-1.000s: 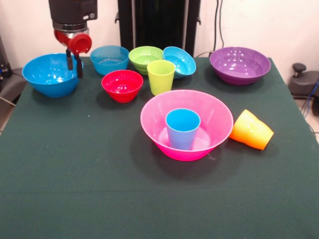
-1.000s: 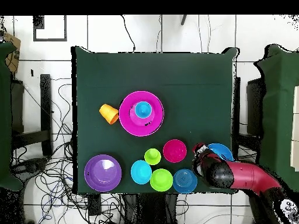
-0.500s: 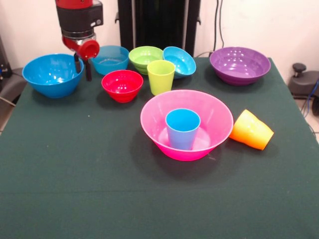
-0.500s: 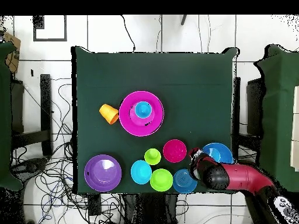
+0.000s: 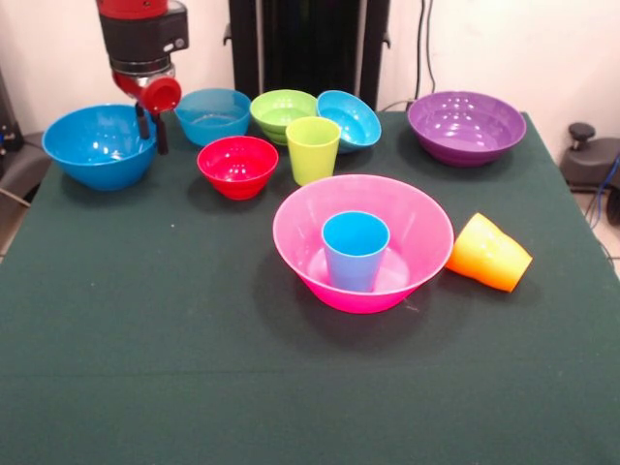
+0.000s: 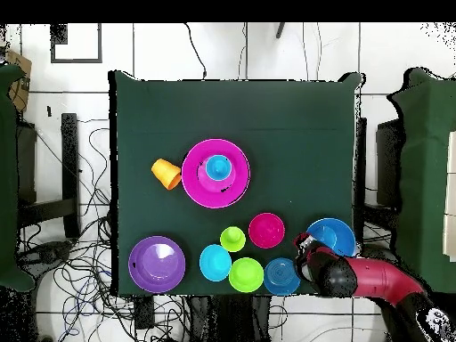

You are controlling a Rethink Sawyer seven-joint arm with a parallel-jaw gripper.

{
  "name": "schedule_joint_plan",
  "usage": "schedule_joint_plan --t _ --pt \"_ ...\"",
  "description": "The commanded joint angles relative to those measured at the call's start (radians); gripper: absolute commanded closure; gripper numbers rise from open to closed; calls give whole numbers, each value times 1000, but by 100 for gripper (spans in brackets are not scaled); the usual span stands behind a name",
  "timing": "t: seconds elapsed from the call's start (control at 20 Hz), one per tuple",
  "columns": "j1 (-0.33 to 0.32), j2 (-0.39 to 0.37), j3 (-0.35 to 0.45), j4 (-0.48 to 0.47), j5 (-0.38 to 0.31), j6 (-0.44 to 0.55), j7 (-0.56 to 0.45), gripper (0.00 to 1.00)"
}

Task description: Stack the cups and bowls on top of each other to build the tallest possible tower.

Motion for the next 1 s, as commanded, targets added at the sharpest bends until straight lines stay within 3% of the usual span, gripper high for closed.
schedule_joint_plan --t 0.05,0.6,0.65,1.0 --pt "5 -17 77 -71 -71 53 -209 0" --pt "57 -42 29 -83 -106 -11 -126 0" --pt "57 -41 30 -83 -108 -12 -123 100" --pt "70 -39 20 -85 -118 -44 -97 100"
